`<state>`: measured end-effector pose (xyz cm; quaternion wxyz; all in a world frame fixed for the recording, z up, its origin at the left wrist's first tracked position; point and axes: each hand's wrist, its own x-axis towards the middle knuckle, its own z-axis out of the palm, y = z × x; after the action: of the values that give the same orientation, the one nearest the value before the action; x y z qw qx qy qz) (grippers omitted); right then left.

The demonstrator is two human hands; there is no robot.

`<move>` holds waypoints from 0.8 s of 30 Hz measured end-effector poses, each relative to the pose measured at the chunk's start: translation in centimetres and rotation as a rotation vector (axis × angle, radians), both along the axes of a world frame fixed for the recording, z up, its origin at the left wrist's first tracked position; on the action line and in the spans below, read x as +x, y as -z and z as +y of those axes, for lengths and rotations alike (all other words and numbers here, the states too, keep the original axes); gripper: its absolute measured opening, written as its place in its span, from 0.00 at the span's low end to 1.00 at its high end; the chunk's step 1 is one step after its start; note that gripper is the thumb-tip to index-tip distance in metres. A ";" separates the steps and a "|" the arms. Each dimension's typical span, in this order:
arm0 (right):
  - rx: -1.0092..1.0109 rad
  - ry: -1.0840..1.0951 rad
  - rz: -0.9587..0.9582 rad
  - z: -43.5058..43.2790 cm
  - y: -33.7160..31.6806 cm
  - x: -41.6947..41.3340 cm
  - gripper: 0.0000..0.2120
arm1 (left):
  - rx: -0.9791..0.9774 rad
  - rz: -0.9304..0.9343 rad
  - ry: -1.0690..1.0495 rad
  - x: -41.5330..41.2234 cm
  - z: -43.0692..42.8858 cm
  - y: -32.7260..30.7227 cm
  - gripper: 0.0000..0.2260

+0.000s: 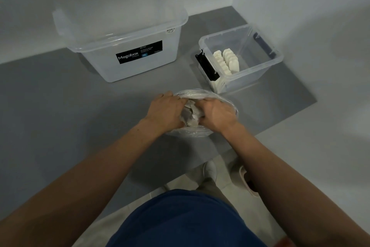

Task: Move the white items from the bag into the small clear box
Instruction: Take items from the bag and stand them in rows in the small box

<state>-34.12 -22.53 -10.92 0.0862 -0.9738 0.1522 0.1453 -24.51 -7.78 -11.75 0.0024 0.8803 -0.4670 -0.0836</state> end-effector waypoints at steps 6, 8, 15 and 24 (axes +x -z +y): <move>-0.004 -0.004 -0.055 -1.2 0.2 -0.4 0.16 | -0.040 0.077 -0.029 -0.2 -0.6 -0.4 0.26; 0.001 -0.031 -0.114 -1.3 -0.4 -0.6 0.16 | -0.125 0.149 -0.052 -0.3 -0.8 -0.6 0.24; 0.170 -0.145 -0.236 -2.5 -3.0 -0.5 0.11 | -0.381 0.390 -0.070 0.0 -1.3 -1.3 0.17; 0.530 0.180 -0.384 -2.8 -3.2 -1.4 0.11 | -0.560 0.700 -0.313 0.4 -0.2 -1.2 0.04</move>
<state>-35.57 -25.28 -7.68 0.3758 -0.9098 0.1756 -0.0142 -24.09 -7.96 -10.52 0.4096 0.8243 -0.3046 -0.2448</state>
